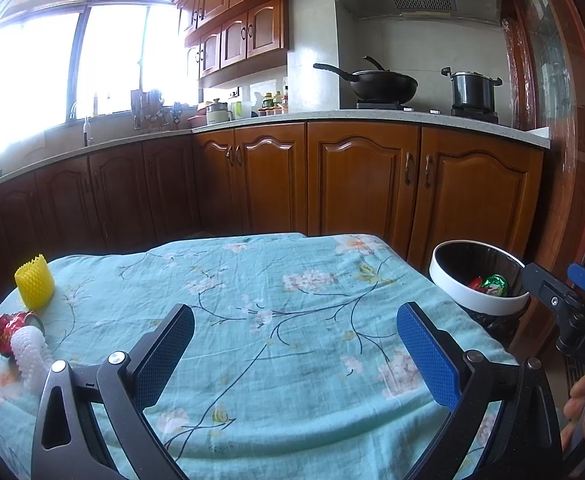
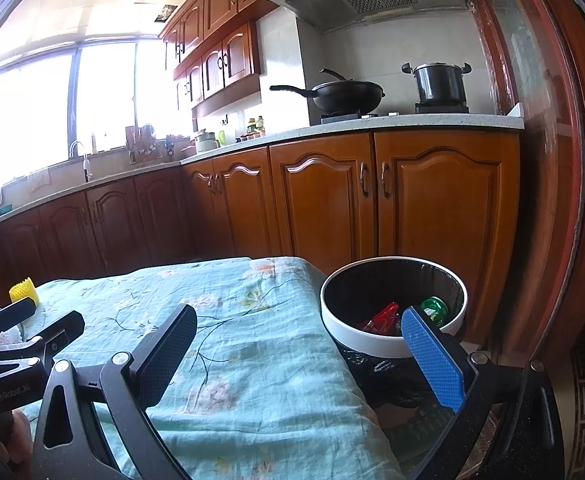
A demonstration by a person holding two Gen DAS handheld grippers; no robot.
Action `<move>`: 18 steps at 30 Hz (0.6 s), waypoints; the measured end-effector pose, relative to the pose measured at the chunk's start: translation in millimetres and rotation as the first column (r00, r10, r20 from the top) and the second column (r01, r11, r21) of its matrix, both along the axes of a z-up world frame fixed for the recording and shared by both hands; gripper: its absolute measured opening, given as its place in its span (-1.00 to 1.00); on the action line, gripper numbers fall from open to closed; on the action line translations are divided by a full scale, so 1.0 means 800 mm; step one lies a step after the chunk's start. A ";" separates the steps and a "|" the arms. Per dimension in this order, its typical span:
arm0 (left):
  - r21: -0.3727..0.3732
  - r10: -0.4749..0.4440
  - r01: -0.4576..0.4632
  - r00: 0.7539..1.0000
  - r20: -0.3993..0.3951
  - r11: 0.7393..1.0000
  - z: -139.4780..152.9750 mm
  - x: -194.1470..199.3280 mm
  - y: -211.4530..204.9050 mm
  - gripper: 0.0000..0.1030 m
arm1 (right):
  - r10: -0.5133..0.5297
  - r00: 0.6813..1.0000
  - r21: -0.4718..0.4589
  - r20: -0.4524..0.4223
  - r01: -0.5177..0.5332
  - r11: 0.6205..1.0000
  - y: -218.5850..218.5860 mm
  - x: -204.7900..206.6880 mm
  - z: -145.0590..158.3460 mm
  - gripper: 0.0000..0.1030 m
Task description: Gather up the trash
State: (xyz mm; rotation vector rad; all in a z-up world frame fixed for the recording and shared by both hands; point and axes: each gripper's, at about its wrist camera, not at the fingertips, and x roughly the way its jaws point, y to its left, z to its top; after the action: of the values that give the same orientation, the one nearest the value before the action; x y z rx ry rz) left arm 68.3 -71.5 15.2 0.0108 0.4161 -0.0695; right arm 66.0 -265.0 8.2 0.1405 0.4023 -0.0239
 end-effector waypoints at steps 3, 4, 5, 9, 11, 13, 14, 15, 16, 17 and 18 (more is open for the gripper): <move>-0.004 0.000 0.000 1.000 -0.001 1.000 0.000 0.000 0.001 0.98 | 0.001 1.000 0.001 0.001 -0.001 1.000 0.000 0.000 0.000 1.00; -0.007 -0.001 0.001 1.000 -0.001 1.000 0.000 0.001 0.001 0.98 | 0.002 1.000 0.002 0.001 -0.002 1.000 0.001 0.000 0.001 1.00; -0.008 -0.001 0.001 1.000 -0.001 1.000 0.000 0.000 0.001 0.98 | 0.002 1.000 0.002 0.001 -0.002 1.000 0.000 0.000 0.000 1.00; -0.006 -0.003 0.003 1.000 -0.001 1.000 0.001 0.000 0.001 0.98 | 0.002 1.000 0.002 0.001 -0.002 1.000 0.000 0.000 0.000 1.00; -0.005 -0.002 0.002 1.000 -0.002 1.000 0.000 0.000 0.000 0.98 | 0.002 1.000 0.004 0.001 -0.002 1.000 0.001 0.000 0.001 1.00; -0.007 -0.005 0.005 1.000 -0.004 1.000 0.000 0.001 0.001 0.98 | 0.002 1.000 0.005 0.002 -0.002 1.000 0.001 0.000 0.002 1.00; -0.006 -0.005 0.005 1.000 -0.003 1.000 0.000 0.001 0.001 0.98 | 0.002 1.000 0.005 0.002 -0.002 1.000 0.001 0.000 0.003 1.00; -0.005 -0.005 0.005 1.000 -0.004 1.000 0.000 0.001 0.000 0.98 | 0.003 1.000 0.004 0.002 -0.003 1.000 0.000 0.000 0.002 1.00; -0.005 -0.006 0.006 1.000 -0.005 1.000 0.001 0.001 0.000 0.98 | 0.003 1.000 0.004 0.001 -0.003 1.000 0.001 0.000 0.002 1.00; -0.004 -0.007 0.007 1.000 -0.005 1.000 0.000 0.001 0.000 0.98 | 0.004 1.000 0.004 0.001 -0.004 1.000 0.001 0.000 0.003 1.00; -0.003 -0.008 0.008 1.000 -0.005 1.000 0.001 0.002 0.000 0.98 | 0.005 1.000 0.004 0.000 -0.005 1.000 0.001 0.001 0.003 1.00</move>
State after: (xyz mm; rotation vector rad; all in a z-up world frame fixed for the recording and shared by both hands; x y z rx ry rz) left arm 69.5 -71.3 15.7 0.0095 0.4214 -0.0776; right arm 66.5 -264.0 10.8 0.1438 0.4025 -0.0181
